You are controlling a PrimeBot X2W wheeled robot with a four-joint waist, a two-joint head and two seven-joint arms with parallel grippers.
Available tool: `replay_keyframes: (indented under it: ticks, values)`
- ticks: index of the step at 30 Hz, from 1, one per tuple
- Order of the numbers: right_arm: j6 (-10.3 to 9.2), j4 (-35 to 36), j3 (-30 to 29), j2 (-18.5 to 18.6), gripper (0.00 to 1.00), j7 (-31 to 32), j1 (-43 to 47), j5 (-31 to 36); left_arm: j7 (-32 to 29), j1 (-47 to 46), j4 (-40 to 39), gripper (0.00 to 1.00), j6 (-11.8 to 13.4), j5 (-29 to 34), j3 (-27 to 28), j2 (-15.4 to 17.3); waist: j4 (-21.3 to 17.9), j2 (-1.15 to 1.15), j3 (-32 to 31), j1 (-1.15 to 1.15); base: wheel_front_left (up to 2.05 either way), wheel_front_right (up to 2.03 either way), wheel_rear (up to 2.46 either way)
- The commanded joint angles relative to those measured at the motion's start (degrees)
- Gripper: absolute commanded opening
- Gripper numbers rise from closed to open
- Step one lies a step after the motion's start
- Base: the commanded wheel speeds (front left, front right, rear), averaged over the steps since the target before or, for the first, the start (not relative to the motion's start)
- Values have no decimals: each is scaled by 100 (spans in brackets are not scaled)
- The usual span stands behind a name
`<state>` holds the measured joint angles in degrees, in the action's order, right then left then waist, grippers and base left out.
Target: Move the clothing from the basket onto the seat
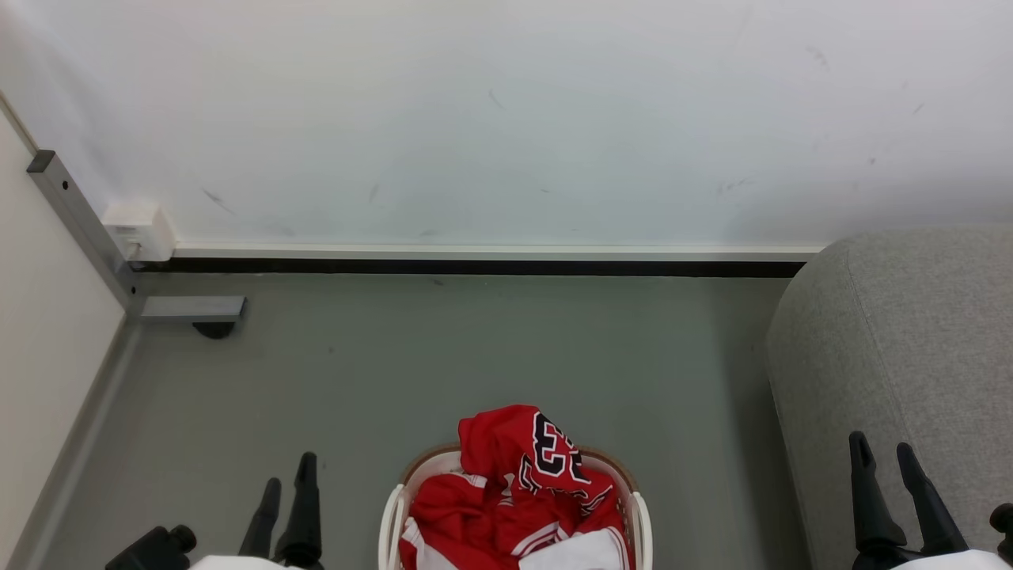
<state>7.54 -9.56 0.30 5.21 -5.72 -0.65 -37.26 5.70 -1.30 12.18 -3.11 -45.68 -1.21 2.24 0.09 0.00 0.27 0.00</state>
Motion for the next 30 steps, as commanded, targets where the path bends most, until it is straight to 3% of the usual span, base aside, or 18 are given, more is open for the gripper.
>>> replay_keyframes:
  ticks: [1,30]
  values:
    - [-4,93,12,59,100,-81,35,276,91,-8,-71,100,10,267,-18,50,3,0,-1,0,0,0,0]
    - [-7,205,-198,22,100,-508,179,1899,509,65,-196,100,99,1932,-152,68,7,0,32,0,0,0,0]
